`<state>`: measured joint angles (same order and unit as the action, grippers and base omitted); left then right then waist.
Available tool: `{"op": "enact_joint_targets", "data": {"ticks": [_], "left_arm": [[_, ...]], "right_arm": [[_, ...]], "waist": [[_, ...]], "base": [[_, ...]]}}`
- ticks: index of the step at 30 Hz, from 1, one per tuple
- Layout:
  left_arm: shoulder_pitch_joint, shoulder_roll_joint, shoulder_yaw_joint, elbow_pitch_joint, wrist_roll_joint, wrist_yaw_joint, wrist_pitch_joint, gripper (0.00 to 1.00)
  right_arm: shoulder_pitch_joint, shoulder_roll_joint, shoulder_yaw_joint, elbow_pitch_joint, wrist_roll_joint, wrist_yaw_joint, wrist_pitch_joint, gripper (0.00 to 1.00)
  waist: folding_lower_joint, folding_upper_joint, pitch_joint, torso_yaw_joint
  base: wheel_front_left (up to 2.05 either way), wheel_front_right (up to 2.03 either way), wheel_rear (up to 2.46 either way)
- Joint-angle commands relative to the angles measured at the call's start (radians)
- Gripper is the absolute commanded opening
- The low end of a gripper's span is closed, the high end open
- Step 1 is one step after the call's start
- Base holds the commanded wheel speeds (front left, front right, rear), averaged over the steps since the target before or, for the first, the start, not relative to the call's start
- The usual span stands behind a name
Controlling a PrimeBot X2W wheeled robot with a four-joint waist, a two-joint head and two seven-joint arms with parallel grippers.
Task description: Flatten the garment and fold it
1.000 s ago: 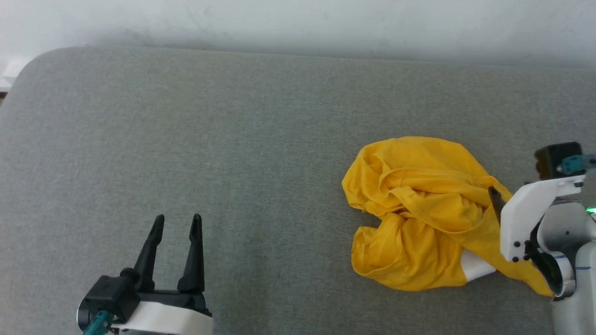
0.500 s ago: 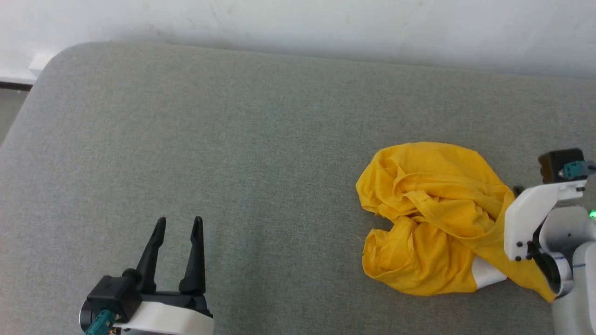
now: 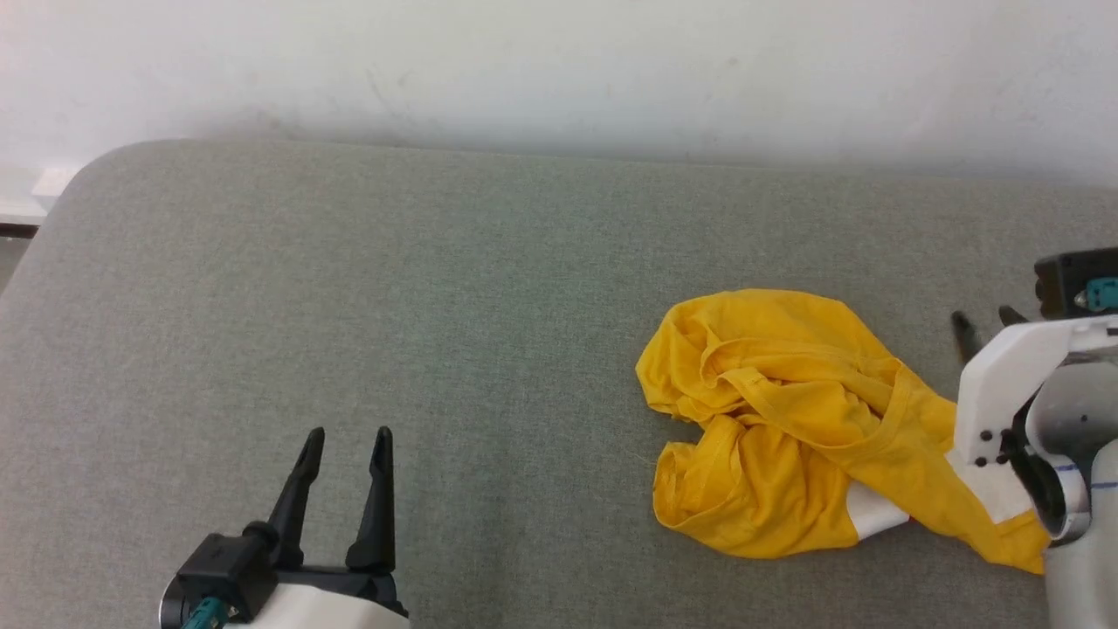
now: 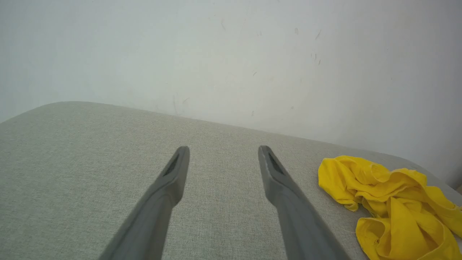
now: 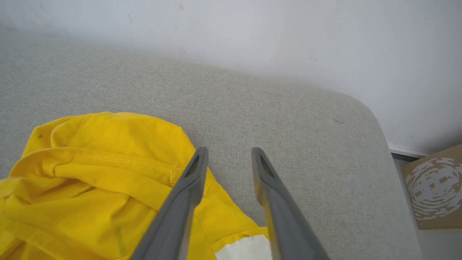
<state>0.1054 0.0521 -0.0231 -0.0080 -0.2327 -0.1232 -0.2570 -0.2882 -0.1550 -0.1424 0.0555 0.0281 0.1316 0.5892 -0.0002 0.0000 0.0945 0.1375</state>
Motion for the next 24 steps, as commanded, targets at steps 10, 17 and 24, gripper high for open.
{"op": "enact_joint_targets", "data": {"ticks": [10, 17, 24], "left_arm": [[-0.057, 0.0, -0.004, -0.006, 0.007, -0.006, -0.005, 1.0], [-0.094, 0.002, -0.012, 0.005, -0.006, -0.007, -0.005, 1.0], [-0.108, 0.003, -0.012, 0.012, -0.014, -0.007, -0.005, 1.0]], "right_arm": [[-0.038, 0.061, -0.041, 0.157, -0.027, -0.001, 0.002, 1.0], [-0.087, 0.083, -0.098, 0.214, -0.067, -0.001, 0.079, 0.0], [-0.108, 0.098, -0.13, 0.198, -0.093, -0.001, 0.099, 0.0]], "waist": [[0.0002, 0.0, 0.129, 0.033], [0.0002, 0.0, 0.174, 0.056], [0.0002, 0.0, 0.174, 0.054]], "base": [[0.0, 0.0, 0.0], [0.0, 0.0, 0.0], [0.0, 0.0, 0.0]]}}
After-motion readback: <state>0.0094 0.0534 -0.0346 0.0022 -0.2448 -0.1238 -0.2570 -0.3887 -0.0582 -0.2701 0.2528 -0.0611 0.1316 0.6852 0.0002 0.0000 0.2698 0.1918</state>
